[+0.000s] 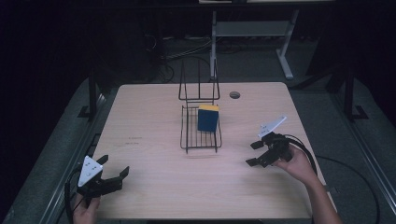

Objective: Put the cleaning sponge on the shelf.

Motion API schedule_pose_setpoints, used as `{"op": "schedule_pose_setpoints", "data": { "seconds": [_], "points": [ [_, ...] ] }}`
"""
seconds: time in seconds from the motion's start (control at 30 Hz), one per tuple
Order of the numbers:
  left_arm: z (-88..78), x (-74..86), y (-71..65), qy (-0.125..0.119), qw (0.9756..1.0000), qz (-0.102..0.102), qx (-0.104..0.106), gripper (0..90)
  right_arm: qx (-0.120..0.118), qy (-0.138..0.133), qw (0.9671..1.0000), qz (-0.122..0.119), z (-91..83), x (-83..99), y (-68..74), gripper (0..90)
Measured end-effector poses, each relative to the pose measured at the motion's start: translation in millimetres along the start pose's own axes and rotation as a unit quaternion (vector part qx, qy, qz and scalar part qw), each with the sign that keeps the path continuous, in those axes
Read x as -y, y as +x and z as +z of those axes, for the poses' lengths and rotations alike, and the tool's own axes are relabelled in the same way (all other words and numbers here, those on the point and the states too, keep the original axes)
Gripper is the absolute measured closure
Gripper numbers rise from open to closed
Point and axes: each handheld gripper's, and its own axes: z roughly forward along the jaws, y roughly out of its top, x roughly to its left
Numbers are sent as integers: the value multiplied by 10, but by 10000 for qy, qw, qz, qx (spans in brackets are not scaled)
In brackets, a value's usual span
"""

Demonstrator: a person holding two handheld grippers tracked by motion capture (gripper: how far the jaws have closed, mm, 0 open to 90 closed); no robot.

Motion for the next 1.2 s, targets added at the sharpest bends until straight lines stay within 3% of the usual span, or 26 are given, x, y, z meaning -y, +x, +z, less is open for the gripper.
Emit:
{"op": "schedule_pose_setpoints", "data": {
  "seconds": [0.83,1.2],
  "points": [
    [3,-4,-11,5,10000,33,3,139,41,-73,10000,49,-38,269,208,200],
    [0,-5,-13,-11,10000,27,2,139,104,-175,9998,-42,-101,337,328,197]
  ]
}}
